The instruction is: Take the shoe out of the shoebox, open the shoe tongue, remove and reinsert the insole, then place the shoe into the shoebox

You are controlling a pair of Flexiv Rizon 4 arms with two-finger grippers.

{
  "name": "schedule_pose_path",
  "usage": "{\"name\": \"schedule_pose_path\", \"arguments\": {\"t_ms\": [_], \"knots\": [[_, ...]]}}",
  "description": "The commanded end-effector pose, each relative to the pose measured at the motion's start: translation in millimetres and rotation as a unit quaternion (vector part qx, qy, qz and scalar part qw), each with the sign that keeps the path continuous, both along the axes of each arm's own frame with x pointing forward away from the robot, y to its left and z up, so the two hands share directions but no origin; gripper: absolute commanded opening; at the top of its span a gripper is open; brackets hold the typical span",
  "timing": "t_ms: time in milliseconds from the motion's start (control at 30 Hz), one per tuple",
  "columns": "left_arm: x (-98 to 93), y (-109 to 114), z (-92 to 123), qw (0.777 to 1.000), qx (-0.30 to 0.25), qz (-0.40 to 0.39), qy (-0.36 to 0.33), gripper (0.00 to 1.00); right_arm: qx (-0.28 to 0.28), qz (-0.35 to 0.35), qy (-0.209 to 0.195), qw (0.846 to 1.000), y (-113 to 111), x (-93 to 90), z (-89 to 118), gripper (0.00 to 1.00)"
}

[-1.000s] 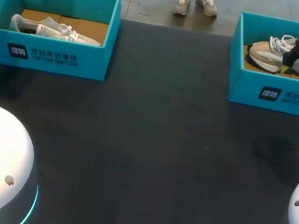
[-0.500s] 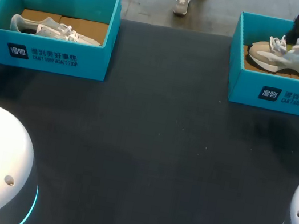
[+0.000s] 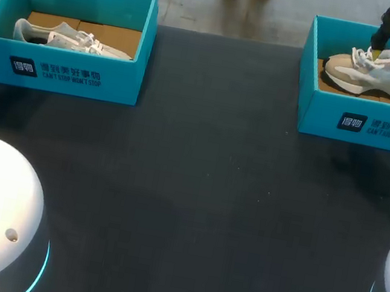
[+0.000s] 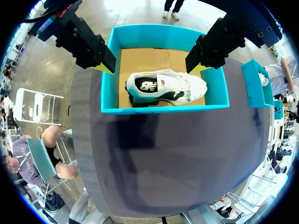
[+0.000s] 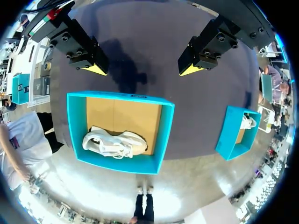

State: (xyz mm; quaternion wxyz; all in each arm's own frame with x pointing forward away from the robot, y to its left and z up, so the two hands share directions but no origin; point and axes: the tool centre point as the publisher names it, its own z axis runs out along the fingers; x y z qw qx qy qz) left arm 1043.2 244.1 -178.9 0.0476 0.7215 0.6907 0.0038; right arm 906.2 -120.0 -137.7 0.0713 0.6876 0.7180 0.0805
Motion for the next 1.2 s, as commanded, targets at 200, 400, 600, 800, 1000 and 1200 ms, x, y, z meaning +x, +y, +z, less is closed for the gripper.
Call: {"name": "schedule_pose_path", "arguments": {"t_ms": [200, 400, 600, 800, 1000, 1200], "knots": [[-1.3, 0, 0, 1.0, 0.001, 0.0, -0.001, 1.0, -0.001, -0.001, 0.0, 1.0, 0, -0.2, -1, 1.0], [-1.3, 0, 0, 1.0, 0.001, 0.0, -0.001, 1.0, -0.001, -0.001, 0.0, 1.0, 0, -0.2, -1, 1.0], [-1.3, 0, 0, 1.0, 0.001, 0.0, -0.001, 1.0, -0.015, 0.016, -0.009, 1.0, -19, 28.4, -11, 1.0], [-1.3, 0, 0, 1.0, 0.001, 0.0, -0.001, 1.0, -0.03, 0.024, -0.006, 0.999, -46, 60.5, -23, 1.0], [-1.3, 0, 0, 1.0, 0.001, 0.0, -0.001, 1.0, -0.041, 0.027, 0.006, 0.999, -66, 87.4, -39, 1.0], [-1.3, 0, 0, 1.0, 0.001, 0.0, -0.001, 1.0, -0.046, 0.032, 0.01, 0.998, -88, 118.1, -51, 1.0]]}}
